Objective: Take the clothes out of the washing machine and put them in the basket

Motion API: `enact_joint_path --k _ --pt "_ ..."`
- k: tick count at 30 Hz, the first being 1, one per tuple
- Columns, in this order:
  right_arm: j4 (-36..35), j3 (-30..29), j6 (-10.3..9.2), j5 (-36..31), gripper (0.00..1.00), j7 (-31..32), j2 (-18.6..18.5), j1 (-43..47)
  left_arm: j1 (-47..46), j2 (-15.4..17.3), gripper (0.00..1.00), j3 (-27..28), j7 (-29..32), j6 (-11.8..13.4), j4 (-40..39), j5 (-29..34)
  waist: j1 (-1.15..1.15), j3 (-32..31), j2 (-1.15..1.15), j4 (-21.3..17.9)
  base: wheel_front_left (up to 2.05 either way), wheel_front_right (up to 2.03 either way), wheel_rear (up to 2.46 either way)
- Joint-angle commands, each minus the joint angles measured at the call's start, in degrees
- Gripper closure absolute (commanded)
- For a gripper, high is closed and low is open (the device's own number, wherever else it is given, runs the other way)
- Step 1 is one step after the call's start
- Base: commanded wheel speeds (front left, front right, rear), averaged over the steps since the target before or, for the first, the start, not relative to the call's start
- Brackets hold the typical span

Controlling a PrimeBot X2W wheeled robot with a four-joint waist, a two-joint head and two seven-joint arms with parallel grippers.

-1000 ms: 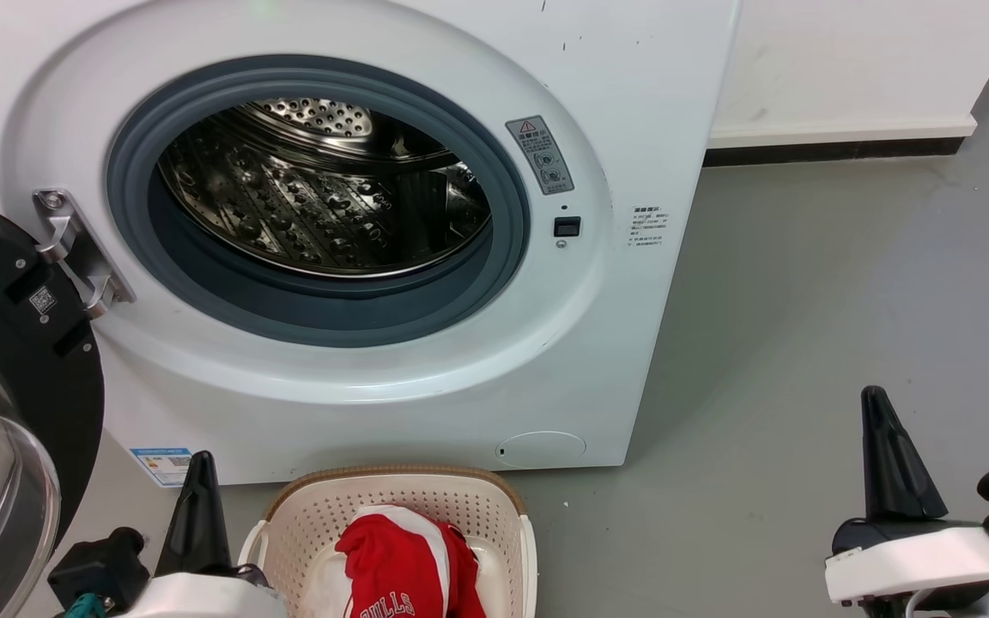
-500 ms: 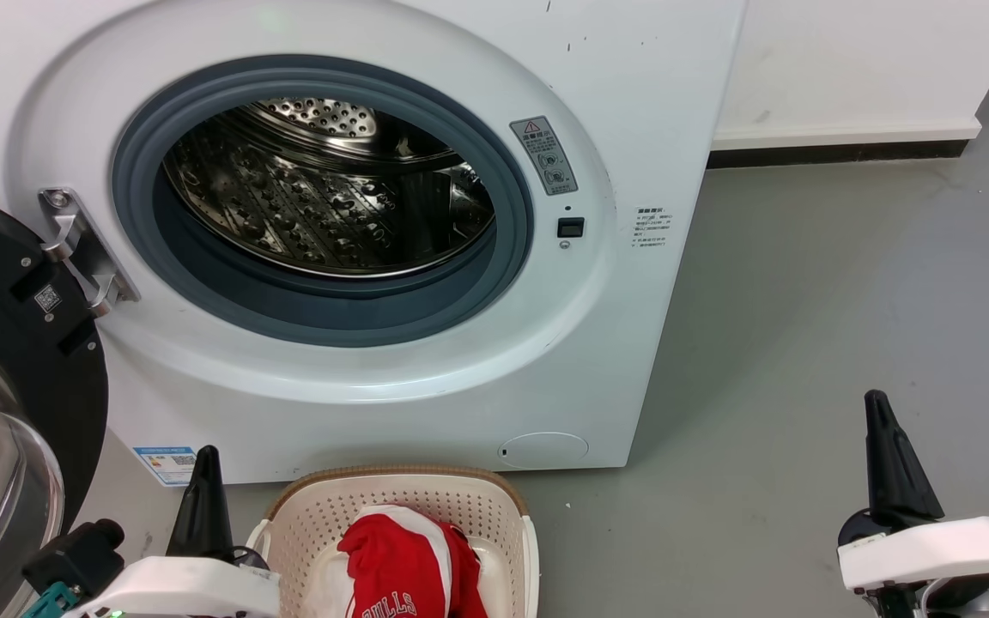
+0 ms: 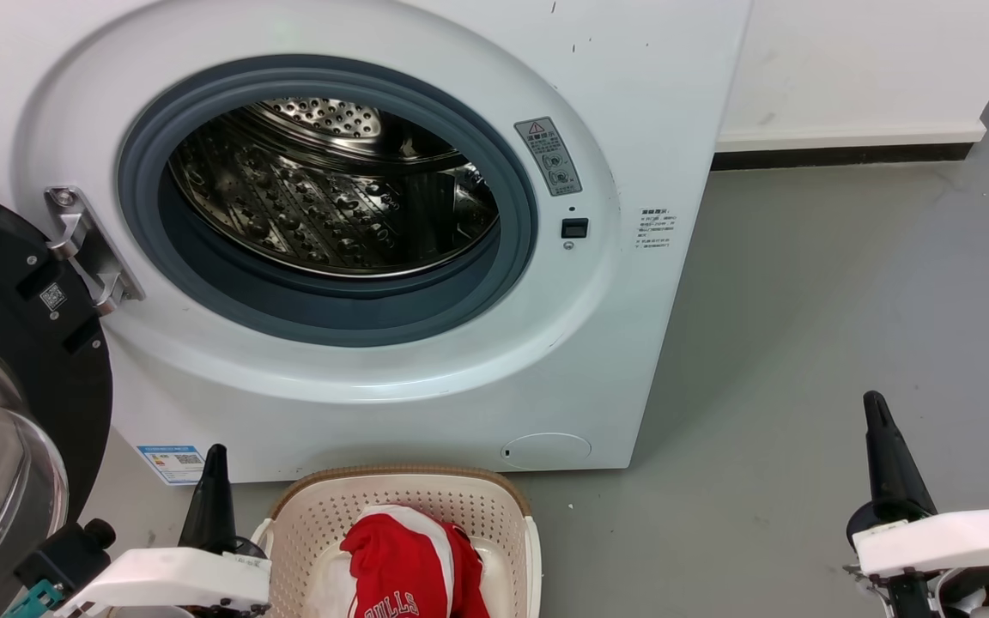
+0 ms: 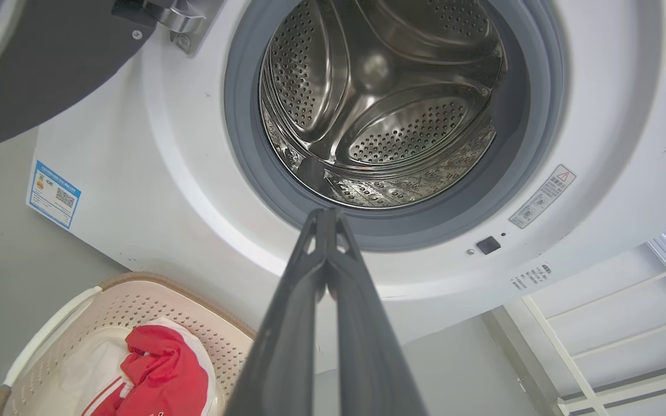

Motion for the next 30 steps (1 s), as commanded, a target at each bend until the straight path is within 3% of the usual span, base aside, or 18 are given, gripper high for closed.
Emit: enact_joint_path --k 1,30 --pt "-0.3 -0.1 -0.01 2.1 1.0 0.4 -0.5 -1.8 -1.8 0.1 1.0 0.1 0.5 -0.3 -0.2 -2.0 0.0 0.0 0.0 0.0 0.0 0.0 0.0" --pt "2.7 -0.8 -0.01 21.3 1.0 5.0 -0.6 -3.2 -4.1 0.1 1.0 0.5 5.1 -1.6 2.5 -21.1 0.0 -0.2 0.0 0.6 0.0 0.0 0.0"
